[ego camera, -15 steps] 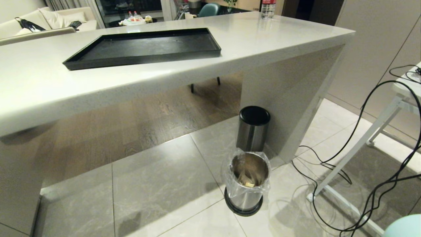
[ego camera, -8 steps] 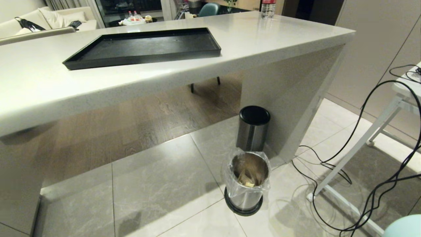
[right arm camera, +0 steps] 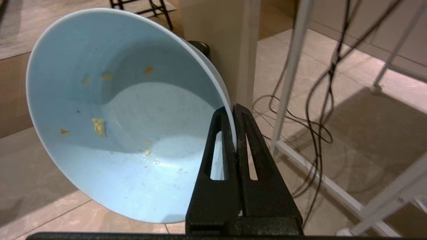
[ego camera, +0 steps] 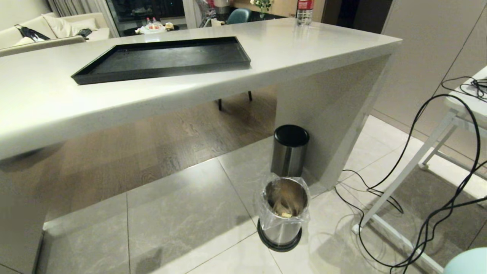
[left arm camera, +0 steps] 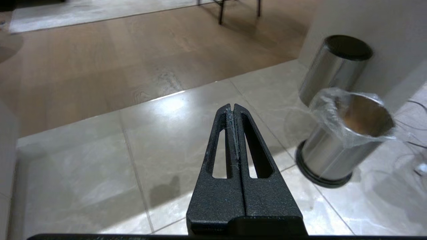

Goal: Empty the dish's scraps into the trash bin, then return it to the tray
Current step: Put the bowl back to the table

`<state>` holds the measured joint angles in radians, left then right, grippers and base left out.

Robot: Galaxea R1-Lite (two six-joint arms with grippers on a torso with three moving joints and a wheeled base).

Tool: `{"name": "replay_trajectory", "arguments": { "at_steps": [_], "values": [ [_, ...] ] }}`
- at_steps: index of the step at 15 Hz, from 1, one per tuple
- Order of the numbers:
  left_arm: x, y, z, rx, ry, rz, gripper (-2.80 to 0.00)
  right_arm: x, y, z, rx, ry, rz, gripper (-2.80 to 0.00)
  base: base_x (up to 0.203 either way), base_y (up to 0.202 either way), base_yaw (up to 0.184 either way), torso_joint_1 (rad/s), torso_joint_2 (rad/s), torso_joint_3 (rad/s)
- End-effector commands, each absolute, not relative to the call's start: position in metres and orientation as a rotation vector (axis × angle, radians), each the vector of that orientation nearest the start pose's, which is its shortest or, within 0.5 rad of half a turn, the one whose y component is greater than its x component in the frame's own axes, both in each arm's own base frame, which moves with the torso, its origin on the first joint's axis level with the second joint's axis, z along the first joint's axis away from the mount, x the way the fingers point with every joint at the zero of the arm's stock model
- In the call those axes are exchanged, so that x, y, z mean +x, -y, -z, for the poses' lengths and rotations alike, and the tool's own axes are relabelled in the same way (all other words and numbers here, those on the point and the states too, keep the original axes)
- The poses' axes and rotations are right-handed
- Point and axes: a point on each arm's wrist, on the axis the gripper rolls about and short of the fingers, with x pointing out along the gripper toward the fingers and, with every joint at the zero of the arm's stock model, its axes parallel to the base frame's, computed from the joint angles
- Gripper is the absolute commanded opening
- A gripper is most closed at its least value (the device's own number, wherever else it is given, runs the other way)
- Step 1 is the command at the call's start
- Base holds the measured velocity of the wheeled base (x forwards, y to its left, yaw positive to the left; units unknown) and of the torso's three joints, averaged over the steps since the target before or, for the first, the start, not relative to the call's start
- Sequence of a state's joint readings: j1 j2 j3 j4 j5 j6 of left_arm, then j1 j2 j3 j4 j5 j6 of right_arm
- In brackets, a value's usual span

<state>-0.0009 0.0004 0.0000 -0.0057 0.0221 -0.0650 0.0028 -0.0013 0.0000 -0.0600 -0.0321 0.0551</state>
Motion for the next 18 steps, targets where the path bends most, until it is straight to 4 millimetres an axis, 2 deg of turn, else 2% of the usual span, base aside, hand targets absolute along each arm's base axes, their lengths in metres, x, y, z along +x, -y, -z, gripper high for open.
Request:
{"name": "replay_trajectory", "arguments": {
  "at_steps": [1, 10, 18],
  "values": [
    [-0.0227, -0.0006, -0.0761, -0.066, 0.005, -0.021, -2.80, -0.0230, 0.0008, -0.0818, 0.056, 0.062, 0.027, -2.80, 0.000, 0.000, 0.000, 0.000, 0.00, 0.000],
    [-0.0227, -0.0006, -0.0761, -0.066, 0.005, -0.021, -2.80, -0.0230, 0.0009, -0.0816, 0.059, 0.061, 0.027, -2.80, -0.001, -0.008, 0.156, 0.002, 0.00, 0.002],
    [-0.0227, -0.0005, -0.0761, -0.066, 0.005, -0.022, -2.80, -0.0230, 0.0008, -0.0816, 0.059, 0.061, 0.029, -2.80, 0.000, -0.001, 0.008, 0.000, 0.00, 0.000]
  ]
}}
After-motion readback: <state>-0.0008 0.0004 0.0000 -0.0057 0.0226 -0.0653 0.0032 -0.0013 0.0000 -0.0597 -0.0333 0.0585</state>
